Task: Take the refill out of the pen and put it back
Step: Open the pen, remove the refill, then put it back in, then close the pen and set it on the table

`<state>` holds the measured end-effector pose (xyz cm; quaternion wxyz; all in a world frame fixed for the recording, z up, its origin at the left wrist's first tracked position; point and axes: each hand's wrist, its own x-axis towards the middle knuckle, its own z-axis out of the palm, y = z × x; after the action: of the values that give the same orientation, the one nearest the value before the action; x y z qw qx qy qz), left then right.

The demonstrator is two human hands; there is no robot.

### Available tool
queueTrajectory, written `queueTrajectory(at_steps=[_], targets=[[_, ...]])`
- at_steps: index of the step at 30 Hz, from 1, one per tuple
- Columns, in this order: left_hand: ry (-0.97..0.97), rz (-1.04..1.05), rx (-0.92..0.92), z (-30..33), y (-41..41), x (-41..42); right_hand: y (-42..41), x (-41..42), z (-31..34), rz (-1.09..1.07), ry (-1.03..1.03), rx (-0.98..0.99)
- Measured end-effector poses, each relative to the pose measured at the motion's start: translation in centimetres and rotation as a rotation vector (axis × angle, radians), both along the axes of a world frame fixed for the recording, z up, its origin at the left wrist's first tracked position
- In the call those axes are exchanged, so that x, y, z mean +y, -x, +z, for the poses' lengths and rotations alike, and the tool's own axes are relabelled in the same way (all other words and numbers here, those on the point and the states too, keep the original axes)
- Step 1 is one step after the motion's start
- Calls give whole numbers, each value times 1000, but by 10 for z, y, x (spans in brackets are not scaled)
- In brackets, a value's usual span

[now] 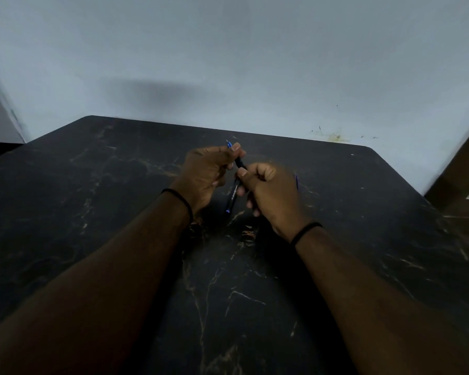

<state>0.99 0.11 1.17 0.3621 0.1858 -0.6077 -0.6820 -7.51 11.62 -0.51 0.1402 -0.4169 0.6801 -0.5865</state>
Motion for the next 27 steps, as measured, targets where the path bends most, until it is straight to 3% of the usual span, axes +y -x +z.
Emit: queueTrajectory(at_steps=[4, 6, 9, 14, 18, 23, 27], targets=[[81, 106, -53, 1, 3, 5, 2, -3, -1, -170, -45, 386], [112, 218, -82, 2, 2, 2, 2, -1, 0, -276, -36, 481], [264, 416, -202, -1, -3, -7, 5, 3, -1, -411, -54, 529], [453, 615, -311, -1, -7, -14, 8, 4, -1, -381, -160, 438], [778, 880, -636, 7, -24, -27, 8, 3, -1, -399, -174, 408], [830, 602, -1152, 3, -36, -41, 7, 2, -3, -372, -200, 391], [806, 518, -1273, -1, -39, -42, 9, 1, -4, -381, -209, 391]])
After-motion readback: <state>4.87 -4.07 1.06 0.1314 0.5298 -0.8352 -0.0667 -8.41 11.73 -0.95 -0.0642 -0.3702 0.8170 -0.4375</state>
